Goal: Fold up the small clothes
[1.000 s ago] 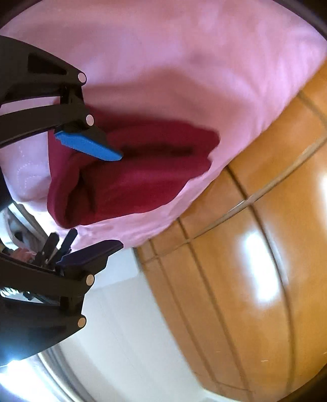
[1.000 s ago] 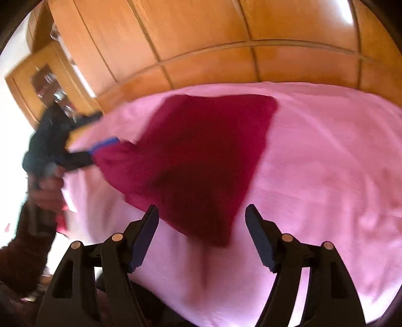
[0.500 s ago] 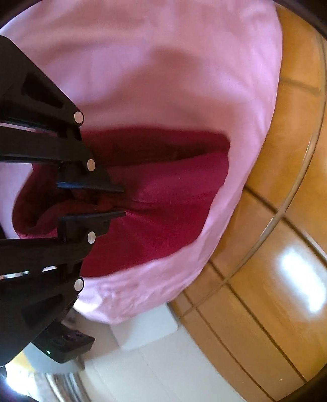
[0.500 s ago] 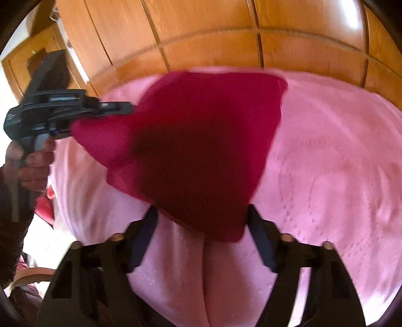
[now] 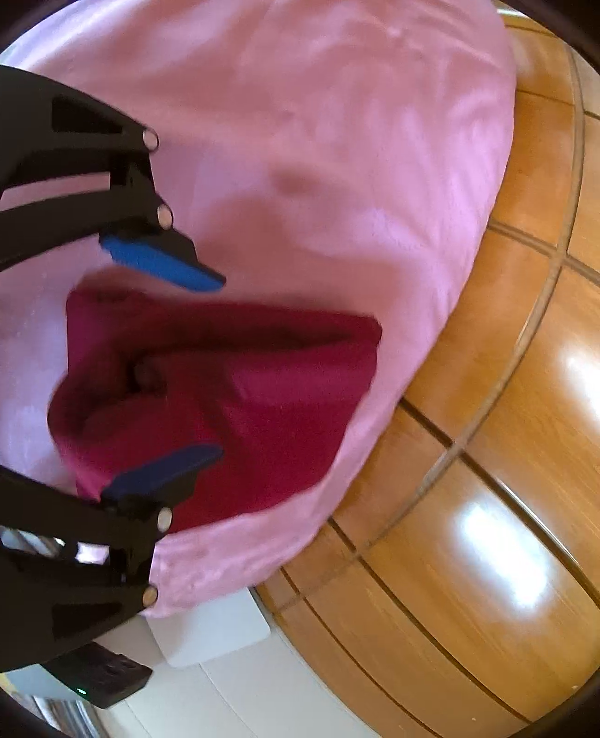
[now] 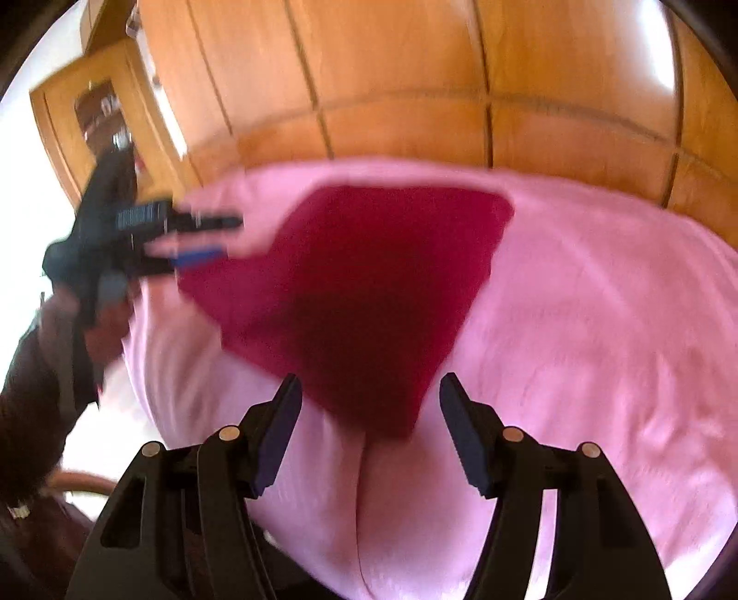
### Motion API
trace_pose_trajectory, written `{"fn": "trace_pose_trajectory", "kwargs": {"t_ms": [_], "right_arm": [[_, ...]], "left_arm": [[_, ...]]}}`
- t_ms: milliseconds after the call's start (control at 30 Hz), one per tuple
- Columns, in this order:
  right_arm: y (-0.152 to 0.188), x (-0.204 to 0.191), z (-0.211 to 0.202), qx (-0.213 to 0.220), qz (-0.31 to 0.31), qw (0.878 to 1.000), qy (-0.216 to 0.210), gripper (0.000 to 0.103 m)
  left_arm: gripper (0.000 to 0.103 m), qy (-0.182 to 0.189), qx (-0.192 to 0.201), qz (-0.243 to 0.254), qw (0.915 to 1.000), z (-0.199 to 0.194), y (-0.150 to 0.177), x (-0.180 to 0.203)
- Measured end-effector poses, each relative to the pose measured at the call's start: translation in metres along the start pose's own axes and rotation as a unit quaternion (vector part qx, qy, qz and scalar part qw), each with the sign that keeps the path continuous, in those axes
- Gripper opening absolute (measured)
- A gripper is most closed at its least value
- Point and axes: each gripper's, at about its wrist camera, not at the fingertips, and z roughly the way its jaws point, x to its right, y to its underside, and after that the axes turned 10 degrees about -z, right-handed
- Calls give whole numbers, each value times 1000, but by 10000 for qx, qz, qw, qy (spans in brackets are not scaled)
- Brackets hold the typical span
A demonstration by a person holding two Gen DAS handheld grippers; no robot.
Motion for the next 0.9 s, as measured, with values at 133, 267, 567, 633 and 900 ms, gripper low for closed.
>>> {"fn": "trace_pose_trajectory", "kwargs": {"t_ms": [133,267,567,633,900], "right_arm": [[-5,-12,33,-169,-87,9997,121,62],[25,-28,72,-667,-451,9958,428,67],[13,57,39,-38,1275,9902,-561,95],[9,81,42,101,1732,9823,-705,95],[1,129,117,-207,2591,9500,-1730,94]], "left_arm": [[73,-481,62,492,9976,21,10,19],[73,-1231,-103,1020,9871,57,31,-4],[74,180,-499,507,9973,52,17,-32],[74,475,-617,523,9956,54,11,-31],[60,1055,-1096,248,9881,85,5,-46]]}}
